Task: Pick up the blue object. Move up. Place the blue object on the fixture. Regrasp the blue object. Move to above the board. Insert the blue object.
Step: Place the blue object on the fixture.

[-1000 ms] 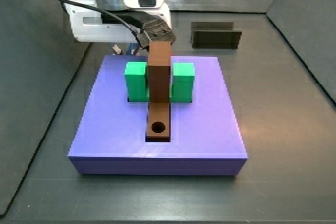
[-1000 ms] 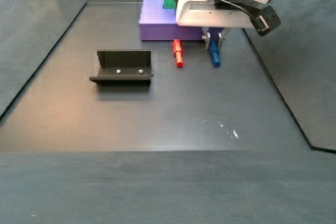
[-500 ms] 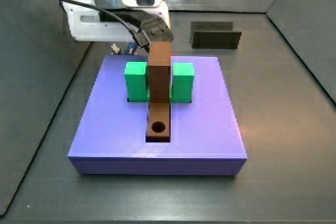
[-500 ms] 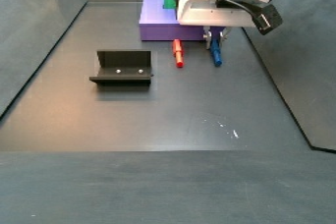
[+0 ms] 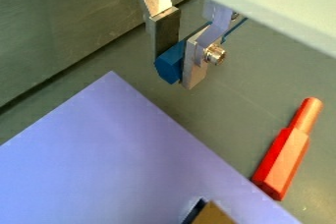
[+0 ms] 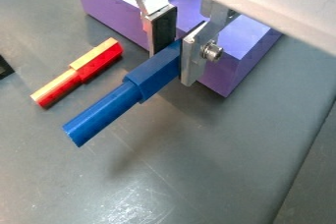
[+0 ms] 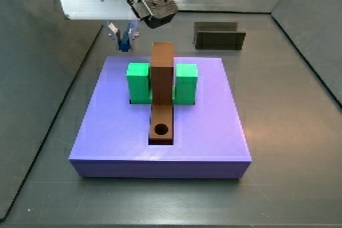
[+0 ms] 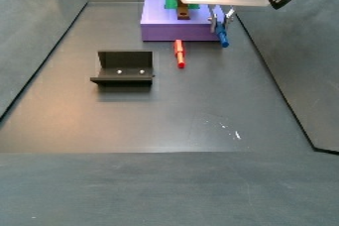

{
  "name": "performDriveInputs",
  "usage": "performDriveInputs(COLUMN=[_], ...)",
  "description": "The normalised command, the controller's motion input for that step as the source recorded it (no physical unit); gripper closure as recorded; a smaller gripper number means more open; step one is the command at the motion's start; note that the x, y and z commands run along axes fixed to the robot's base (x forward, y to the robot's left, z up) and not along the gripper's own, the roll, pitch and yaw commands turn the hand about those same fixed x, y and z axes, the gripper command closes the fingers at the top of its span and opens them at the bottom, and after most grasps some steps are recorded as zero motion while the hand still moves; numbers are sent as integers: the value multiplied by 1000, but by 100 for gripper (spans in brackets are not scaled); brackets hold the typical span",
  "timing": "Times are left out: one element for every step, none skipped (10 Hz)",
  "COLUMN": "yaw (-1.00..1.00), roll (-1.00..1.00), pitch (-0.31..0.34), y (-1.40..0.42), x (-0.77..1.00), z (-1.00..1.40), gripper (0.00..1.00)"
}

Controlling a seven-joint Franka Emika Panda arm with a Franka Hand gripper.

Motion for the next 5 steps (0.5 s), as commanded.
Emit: performDriveInputs(yaw=[-180,-97,-66,-23,-3], roll=[-663,-720,-740,-834,-911], pitch=[31,6,0,37,23], y=[449,469,429,406,371], x=[497,543,637,614,614], z=[209,406,483,389,334], gripper=[100,100,100,100,100])
